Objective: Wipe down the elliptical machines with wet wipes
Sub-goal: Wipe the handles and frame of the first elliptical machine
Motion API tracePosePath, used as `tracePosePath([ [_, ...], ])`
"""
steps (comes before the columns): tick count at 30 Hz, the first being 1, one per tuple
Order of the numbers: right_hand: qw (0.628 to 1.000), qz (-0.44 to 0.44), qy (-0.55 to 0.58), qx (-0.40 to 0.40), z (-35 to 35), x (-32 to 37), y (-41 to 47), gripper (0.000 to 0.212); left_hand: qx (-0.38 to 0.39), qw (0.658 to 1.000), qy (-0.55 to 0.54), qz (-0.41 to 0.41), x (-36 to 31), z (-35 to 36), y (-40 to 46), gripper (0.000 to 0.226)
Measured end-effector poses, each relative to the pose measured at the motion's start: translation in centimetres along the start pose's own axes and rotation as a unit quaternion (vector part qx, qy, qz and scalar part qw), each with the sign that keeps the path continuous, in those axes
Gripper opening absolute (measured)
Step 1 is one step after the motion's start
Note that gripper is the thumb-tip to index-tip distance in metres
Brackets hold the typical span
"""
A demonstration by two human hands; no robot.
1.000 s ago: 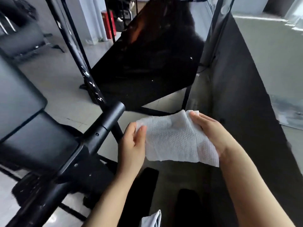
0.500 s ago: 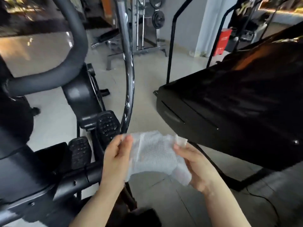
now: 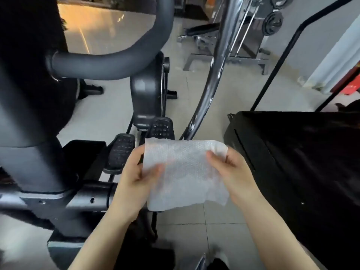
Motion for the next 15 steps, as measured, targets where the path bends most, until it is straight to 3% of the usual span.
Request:
tracePosePath([
  [4, 0.992, 0.025, -0.01, 0.123, 2.3, -1.4, 2.6, 0.006, -0.115, 0.993, 0.013, -0.037, -0.1, -2.3, -0.2, 0.017],
  [8, 0.959, 0.029, 0.009, 0.282, 5.2, -1.6, 3.5, 0.01, -0.264, 0.962, -0.03, -0.066, -1.1, -3.9, -3.5, 0.013],
  [12, 0.912, -0.031, 0.031, 0.408, 5.7, 0.2, 4.0, 0.022, -0.466, 0.884, 0.023, 0.027, -4.5, -4.6, -8.8, 0.02],
  [15, 0.878, -0.035, 0.018, 0.478, 4.6, -0.1, 4.6, 0.021, -0.5, 0.842, 0.177, 0.095, -7.0, -3.0, -10.9, 0.02],
])
Point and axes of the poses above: each hand's wrist, its own y-axis towards the middle knuckle, its own z-axis out of the palm, x = y × z, the point moved 8 cm from there along y, towards the middle knuckle, and after that the axes turned 10 degrees about -x, right-handed, at the moved point
